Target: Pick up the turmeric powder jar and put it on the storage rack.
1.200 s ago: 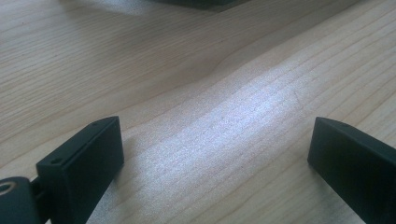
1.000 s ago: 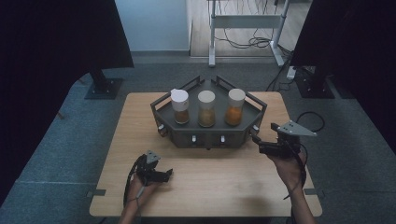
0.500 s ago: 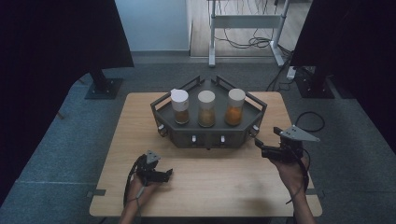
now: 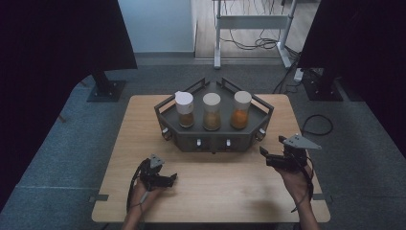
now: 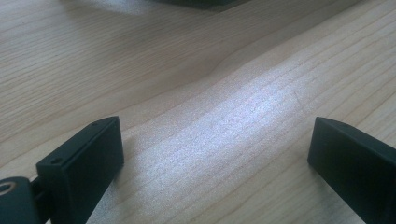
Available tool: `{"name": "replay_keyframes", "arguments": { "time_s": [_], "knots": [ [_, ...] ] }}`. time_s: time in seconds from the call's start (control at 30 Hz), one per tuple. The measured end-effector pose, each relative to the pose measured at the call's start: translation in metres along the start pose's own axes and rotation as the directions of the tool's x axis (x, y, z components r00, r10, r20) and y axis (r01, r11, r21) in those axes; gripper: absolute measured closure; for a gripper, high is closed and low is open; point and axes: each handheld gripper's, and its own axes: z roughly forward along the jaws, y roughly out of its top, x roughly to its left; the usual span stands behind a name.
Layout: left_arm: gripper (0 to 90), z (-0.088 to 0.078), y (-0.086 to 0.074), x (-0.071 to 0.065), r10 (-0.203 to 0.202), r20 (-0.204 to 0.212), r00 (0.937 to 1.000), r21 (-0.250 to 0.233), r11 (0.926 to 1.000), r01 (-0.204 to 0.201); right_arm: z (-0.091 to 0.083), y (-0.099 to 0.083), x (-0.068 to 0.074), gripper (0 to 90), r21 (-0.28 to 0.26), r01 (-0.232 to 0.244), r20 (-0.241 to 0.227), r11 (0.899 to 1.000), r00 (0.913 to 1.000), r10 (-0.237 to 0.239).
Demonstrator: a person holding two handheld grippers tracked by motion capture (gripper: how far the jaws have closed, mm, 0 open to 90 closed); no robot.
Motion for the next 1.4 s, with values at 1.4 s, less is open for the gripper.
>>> {"name": "replay_keyframes", "arguments": {
  "time_s": [1.4],
  "knots": [
    [3.4, 0.000, 0.000, 0.000, 0.000, -0.002, 1.0000, 0.001, 1.0000, 0.001, 0.035, -0.046, 0.010, 14.5, 0.144, 0.010, 0.034, 0.989, 0.9993, -0.015]
  ]
}}
